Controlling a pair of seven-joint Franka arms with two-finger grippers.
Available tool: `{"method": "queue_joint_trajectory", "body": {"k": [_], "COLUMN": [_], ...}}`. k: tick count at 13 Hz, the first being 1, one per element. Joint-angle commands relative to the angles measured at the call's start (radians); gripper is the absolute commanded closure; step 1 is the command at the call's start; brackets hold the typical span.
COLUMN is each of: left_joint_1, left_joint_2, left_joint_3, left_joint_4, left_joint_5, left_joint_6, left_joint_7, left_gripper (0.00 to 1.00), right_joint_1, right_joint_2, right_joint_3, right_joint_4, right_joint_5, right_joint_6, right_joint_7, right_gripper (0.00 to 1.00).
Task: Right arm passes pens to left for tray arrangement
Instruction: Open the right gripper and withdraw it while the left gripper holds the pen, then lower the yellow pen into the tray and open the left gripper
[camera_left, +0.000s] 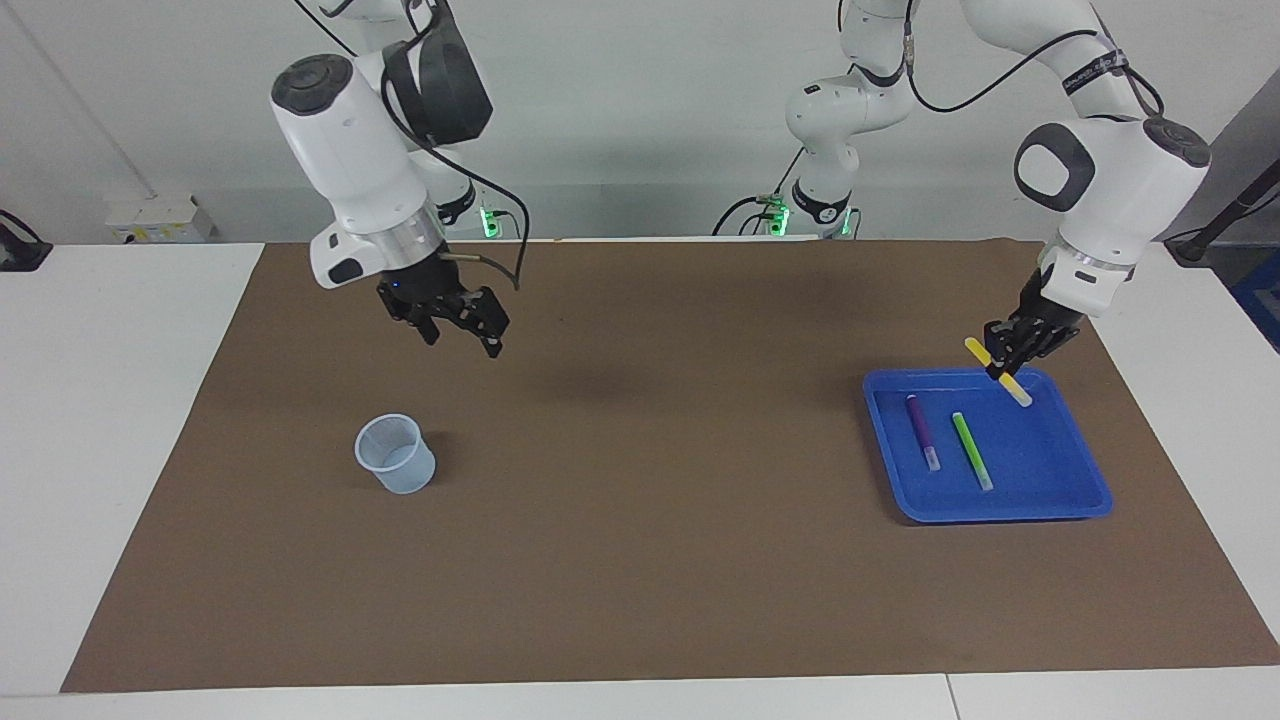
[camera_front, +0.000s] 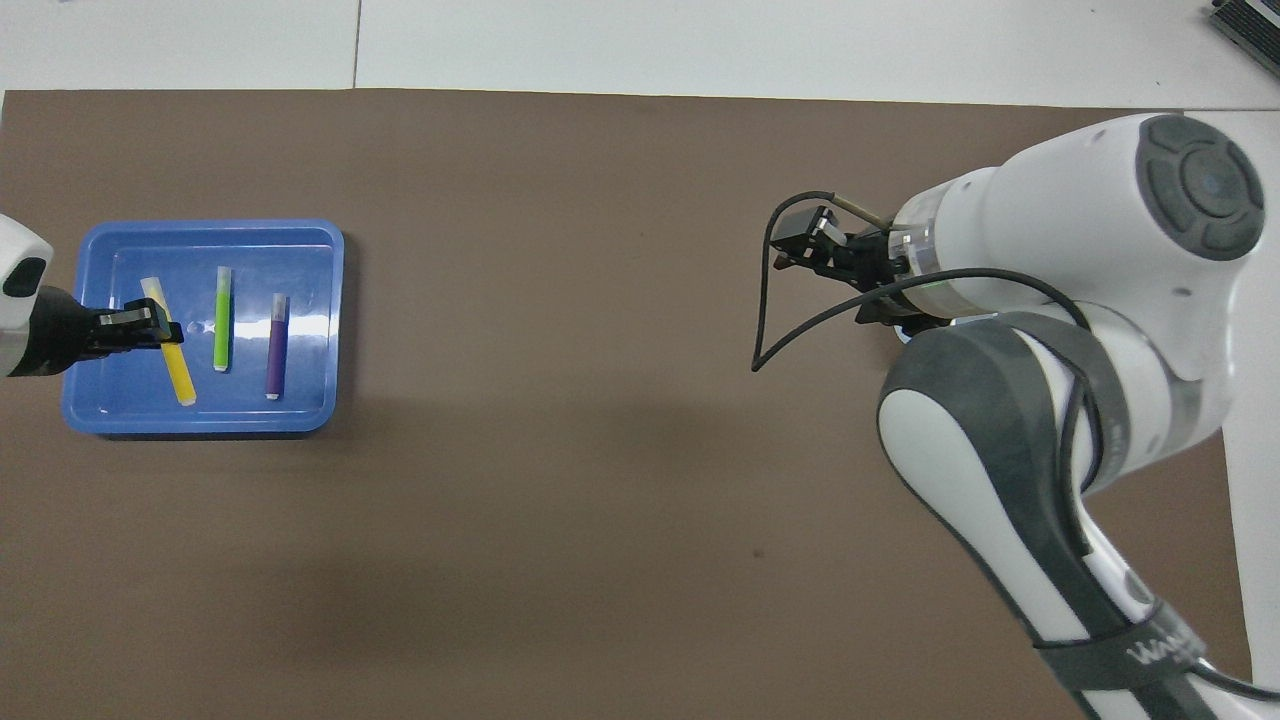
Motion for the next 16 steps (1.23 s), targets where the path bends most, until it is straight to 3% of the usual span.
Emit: {"method": "queue_joint_trajectory", "body": {"k": [1,4,7,10,16], "left_joint_1": [0.022,0.016,0.049,0.095,0.106], "left_joint_2": [0.041,0.122,0.236,0.314,0.317], "left_joint_3": [-0.006,-0.007,-0.006,-0.006,-0.004], "left_joint_4": [0.036,0.056,0.185,0.191,0.116], "left_joint_5": [0.07,0.191,0.2,0.21,0.214], "left_joint_6": [0.018,0.095,0.048,0.081,0.152], "left_joint_7": [0.074,0.084,0.091,0.118,0.152], "left_gripper": [1.0,1.0,1.0,1.0,1.0], "right_joint_1": [-0.06,-0.138,-0.184,-0.172,-0.114], "right_joint_2": [-0.051,-0.065,-0.074,-0.079,-0.074], "right_joint_3": [-0.004,-0.006,-0.004,-0.004,-0.044], "right_joint_4": [0.002,0.002,-0.008,-0.005,0.003], "right_joint_5": [-0.034,-0.048,-0.048,-0.049,-0.147], "right_joint_6": [-0.056,-0.074,-0.084,-0.087,-0.07], "right_joint_7": [-0.161,-0.311,-0.414,-0.408,-0.48], "right_gripper": [0.0,0.0,0.0,0.0,0.0]}}
